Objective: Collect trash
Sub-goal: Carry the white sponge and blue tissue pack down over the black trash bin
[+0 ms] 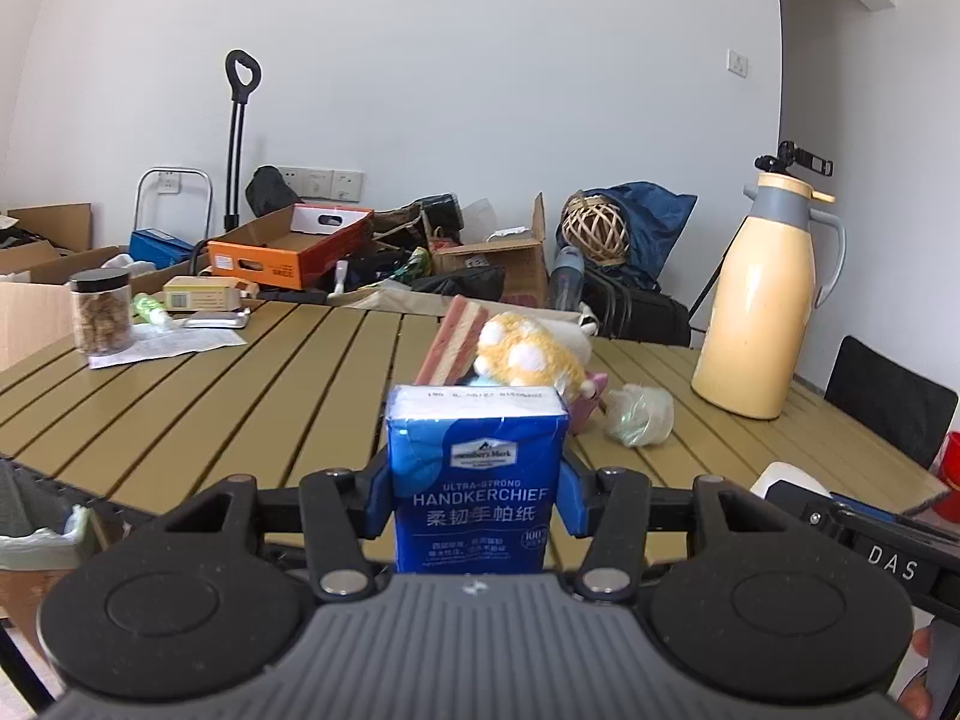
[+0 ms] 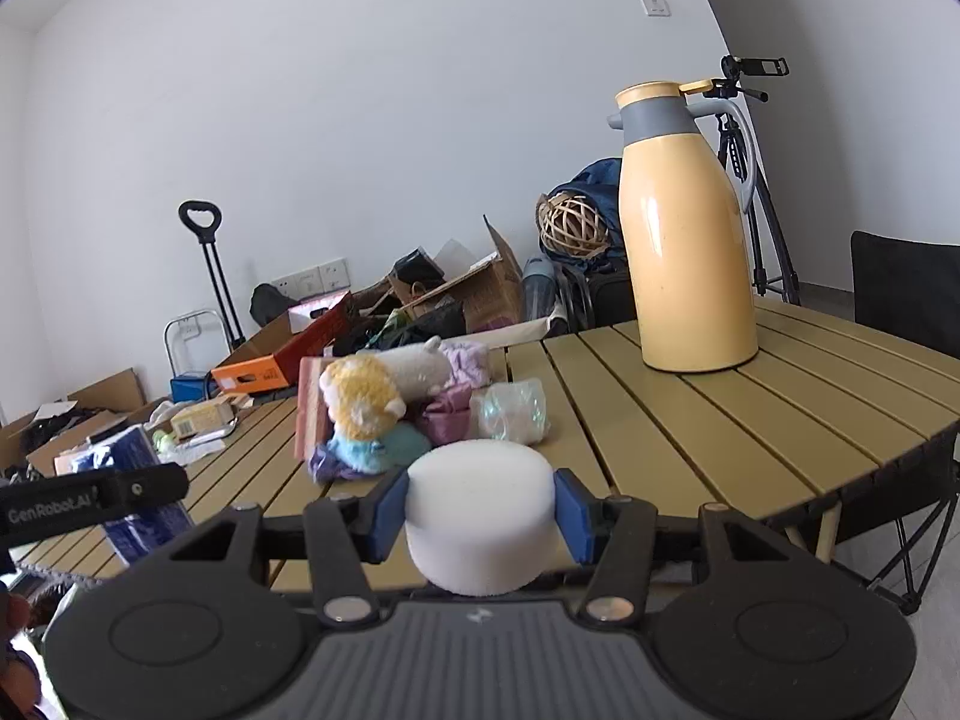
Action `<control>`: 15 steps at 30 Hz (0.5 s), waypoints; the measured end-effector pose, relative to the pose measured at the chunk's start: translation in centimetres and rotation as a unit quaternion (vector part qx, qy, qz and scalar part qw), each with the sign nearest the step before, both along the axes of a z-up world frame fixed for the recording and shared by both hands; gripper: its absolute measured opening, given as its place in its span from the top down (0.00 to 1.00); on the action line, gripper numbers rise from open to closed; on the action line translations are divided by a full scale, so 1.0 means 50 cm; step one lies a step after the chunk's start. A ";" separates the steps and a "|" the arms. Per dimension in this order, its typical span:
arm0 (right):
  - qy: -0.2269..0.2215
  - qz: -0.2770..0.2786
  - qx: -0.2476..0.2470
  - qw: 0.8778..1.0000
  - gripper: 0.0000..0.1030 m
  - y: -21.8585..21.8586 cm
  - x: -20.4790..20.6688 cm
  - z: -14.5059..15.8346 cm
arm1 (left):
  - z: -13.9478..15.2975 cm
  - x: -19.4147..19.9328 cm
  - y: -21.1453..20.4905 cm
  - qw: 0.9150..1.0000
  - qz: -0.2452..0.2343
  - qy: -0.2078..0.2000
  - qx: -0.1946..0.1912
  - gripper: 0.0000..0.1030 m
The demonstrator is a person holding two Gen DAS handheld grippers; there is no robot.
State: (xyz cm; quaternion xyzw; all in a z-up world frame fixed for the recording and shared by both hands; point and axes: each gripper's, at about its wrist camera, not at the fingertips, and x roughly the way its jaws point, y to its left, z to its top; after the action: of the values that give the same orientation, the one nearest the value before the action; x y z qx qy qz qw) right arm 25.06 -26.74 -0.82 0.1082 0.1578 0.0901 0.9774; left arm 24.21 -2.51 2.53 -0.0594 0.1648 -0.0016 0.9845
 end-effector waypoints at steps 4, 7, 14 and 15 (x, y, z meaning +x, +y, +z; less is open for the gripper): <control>0.010 0.004 -0.005 1.000 0.50 -0.001 -0.030 -0.013 | -0.004 -0.035 0.005 1.000 0.004 0.007 0.013 0.49; 0.019 0.007 -0.008 1.000 0.50 -0.001 -0.046 -0.022 | -0.007 -0.056 0.009 1.000 0.005 0.012 0.019 0.49; 0.040 0.013 -0.018 0.999 0.50 0.002 -0.082 -0.044 | -0.026 -0.097 0.013 0.999 0.005 0.027 0.034 0.49; 0.044 0.014 -0.020 0.999 0.50 0.004 -0.087 -0.048 | -0.029 -0.102 0.015 0.999 0.005 0.029 0.036 0.49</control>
State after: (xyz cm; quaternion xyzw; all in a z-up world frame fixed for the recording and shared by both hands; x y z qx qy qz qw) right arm 20.72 -26.52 -3.23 0.0900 0.2037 0.0961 0.9701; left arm 19.13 -1.79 1.08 -0.0251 0.1933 0.0113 0.9807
